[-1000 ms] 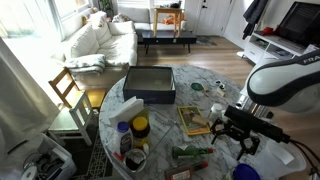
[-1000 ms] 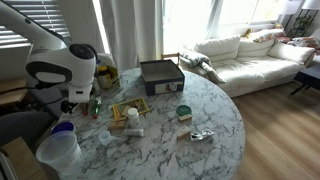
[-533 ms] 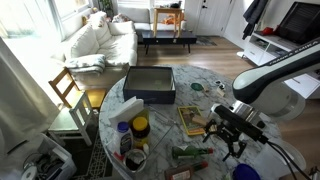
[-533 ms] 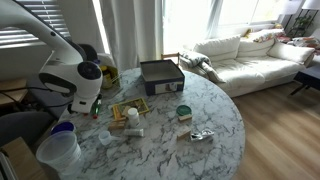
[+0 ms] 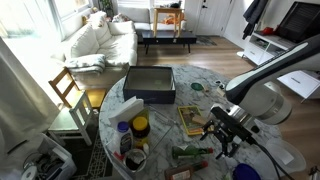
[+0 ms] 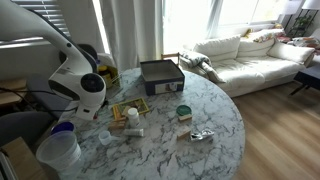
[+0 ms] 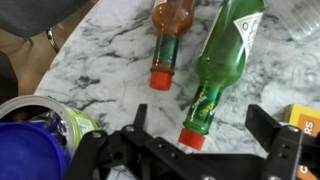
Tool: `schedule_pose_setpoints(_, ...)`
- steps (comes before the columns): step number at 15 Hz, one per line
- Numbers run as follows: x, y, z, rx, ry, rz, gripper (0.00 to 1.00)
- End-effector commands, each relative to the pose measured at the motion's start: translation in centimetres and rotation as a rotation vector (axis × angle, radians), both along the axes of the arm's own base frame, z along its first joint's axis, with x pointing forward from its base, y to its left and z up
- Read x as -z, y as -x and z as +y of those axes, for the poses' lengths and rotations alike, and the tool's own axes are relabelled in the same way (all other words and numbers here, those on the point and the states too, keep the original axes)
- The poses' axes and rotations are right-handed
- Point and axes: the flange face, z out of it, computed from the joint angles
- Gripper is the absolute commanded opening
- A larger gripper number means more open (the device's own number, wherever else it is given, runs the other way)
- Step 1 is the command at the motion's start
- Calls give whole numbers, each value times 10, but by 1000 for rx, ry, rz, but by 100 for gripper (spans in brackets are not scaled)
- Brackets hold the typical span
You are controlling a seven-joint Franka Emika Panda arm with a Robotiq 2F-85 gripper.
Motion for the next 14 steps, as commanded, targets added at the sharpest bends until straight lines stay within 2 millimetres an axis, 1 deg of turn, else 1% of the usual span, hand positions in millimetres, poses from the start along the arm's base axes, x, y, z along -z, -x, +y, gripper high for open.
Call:
schedule_pose_setpoints(1,17,-2,-8,43,17,-4,100)
schedule_pose_setpoints(2,20,-1,-10,54,18,2,100)
schedule_pose_setpoints(3,23,-1,-13,69,21,8,85)
schedule_pose_setpoints(5,26,0,-17,90,19,17,69)
schedule_pose_setpoints(7,29,1,-22,109,17,24,49)
schedule_pose_setpoints(8,30,1,-24,118,17,26,42)
schedule_pose_setpoints(9,31,1,-26,130,19,30,46)
schedule_pose_setpoints(10,31,1,-28,149,22,35,57)
schedule_pose_setpoints(11,32,0,-29,160,19,37,72)
schedule_pose_setpoints(12,33,0,-30,175,18,39,73)
schedule_pose_setpoints(13,33,0,-31,187,15,41,79)
schedule_pose_setpoints(14,34,-1,-32,203,12,43,87)
